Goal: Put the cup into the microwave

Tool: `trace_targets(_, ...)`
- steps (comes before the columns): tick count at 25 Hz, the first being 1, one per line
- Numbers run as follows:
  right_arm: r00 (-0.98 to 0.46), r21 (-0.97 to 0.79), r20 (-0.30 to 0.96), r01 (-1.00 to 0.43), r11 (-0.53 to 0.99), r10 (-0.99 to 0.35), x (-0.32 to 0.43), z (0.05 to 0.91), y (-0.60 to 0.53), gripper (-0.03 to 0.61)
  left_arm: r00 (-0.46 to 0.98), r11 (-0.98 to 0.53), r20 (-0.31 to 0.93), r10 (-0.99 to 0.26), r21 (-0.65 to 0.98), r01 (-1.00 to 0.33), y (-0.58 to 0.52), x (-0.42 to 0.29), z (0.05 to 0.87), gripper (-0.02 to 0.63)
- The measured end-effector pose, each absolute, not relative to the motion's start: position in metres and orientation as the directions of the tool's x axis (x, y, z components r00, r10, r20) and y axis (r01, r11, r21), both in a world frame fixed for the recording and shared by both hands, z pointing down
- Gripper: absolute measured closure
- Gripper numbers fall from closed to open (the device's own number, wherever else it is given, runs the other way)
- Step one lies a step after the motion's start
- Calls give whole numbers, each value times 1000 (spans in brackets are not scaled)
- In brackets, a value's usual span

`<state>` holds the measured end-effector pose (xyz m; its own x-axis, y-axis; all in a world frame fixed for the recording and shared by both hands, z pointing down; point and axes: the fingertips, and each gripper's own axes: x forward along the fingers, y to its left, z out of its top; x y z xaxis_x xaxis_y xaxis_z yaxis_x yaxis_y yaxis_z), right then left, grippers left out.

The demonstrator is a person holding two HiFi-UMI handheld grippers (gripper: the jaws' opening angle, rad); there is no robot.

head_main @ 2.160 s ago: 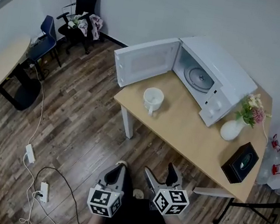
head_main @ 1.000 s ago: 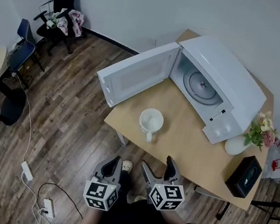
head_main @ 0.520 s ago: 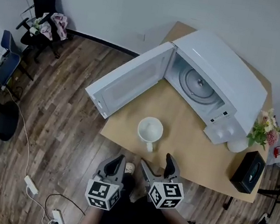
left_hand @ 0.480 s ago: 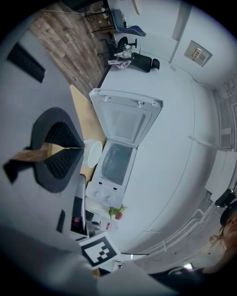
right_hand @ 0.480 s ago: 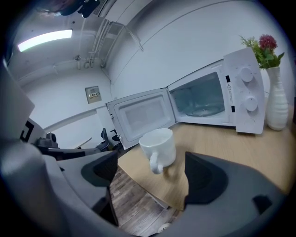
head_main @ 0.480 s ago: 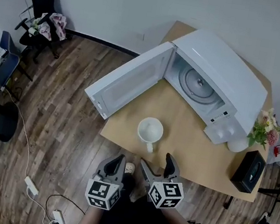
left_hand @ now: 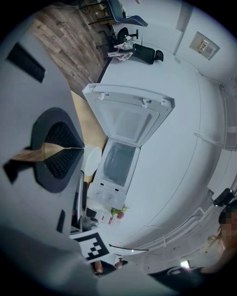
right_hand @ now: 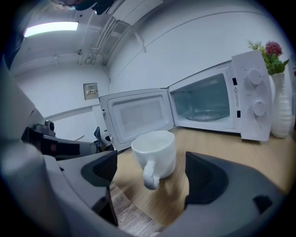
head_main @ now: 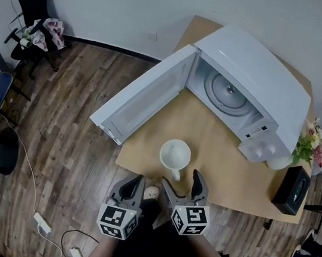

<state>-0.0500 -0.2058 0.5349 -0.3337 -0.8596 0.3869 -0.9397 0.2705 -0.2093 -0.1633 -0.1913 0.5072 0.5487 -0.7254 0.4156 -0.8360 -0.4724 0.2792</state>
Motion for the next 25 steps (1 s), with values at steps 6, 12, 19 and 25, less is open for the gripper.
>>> trace_targets(6,-324,-146,365,-946,290,-873,-57,543,-223,167,568,-486,424,-705,294,-823,-200,-168,515,609)
trace_targets(12,-308,-106,353,-951,289,-883,-59,550,-238,155,572,-497,431,-698,283,-820,-209,-172,519,608)
trace_targets(19,-337,-59,306,-940,336,-891,-61,552,-254,141,591,-522,429,-683,279,-806,-217,-171,523,608)
trace_targets(25,-355,-36,287,-932,361,-890,-68,553,-264,140,599,-531,433,-673,280,-800,-219,-171,528,608)
